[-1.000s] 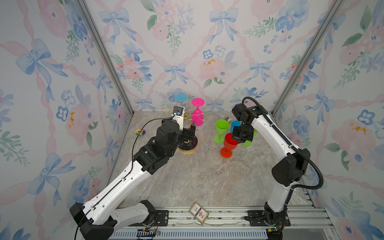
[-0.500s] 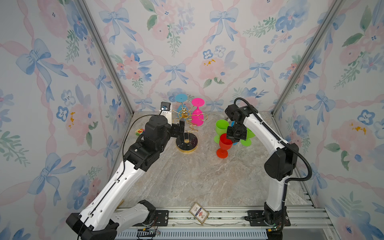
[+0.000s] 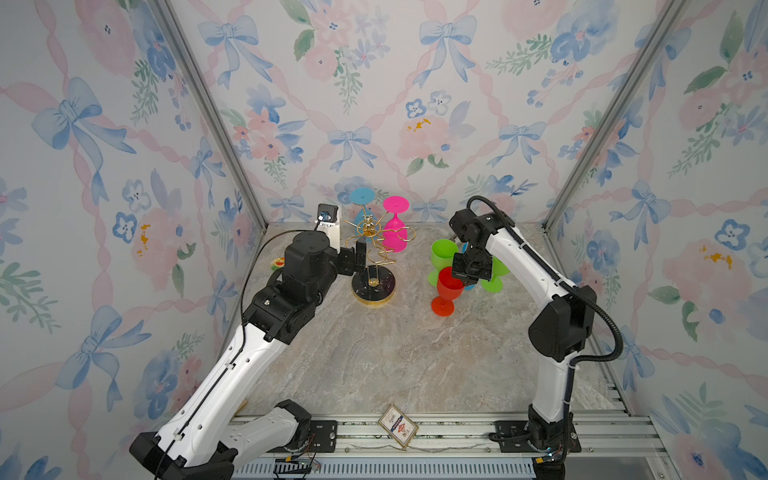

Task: Take the wine glass off the wine glass rack
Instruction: 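Stand the red glass by the lime glass with right while left moves to rack, then open the right gripper off the red glass and lift away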

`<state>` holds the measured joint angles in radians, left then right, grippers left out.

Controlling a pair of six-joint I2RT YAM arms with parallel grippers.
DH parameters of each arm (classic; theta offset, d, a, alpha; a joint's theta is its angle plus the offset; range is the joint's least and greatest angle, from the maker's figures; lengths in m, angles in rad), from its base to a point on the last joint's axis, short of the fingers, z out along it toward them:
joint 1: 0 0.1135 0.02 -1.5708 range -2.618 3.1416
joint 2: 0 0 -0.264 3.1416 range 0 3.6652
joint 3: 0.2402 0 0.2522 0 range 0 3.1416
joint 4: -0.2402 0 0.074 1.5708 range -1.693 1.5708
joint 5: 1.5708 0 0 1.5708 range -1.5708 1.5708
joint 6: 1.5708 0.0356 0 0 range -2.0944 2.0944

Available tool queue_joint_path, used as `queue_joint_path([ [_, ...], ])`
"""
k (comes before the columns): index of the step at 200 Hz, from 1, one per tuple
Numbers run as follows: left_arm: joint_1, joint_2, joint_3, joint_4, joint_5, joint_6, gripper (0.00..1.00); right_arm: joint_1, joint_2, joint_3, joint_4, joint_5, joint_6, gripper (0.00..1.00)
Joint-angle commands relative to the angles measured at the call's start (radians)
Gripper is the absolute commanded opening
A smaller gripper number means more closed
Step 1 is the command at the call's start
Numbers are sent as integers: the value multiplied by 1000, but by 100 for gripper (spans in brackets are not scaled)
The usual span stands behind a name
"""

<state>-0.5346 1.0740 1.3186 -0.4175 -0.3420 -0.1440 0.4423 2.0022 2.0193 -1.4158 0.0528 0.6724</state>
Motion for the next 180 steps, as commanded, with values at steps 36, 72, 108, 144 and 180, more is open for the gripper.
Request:
queue_joint_path([
  [36,8,-16,-1,-4,12,-17,98,19,20,-21,10,2,-15,0],
  [72,8,-9,-4,-3,16,-19,98,21,21,-30,15,-2,-17,3],
  [108,8,-2,-3,-2,27,-21,98,20,15,-37,13,-3,-18,9],
  [144,8,3,-2,-1,36,-24,98,21,5,-37,21,-5,-17,28],
  [180,8,1,2,-2,36,-23,98,19,-9,-33,20,-11,-25,31],
])
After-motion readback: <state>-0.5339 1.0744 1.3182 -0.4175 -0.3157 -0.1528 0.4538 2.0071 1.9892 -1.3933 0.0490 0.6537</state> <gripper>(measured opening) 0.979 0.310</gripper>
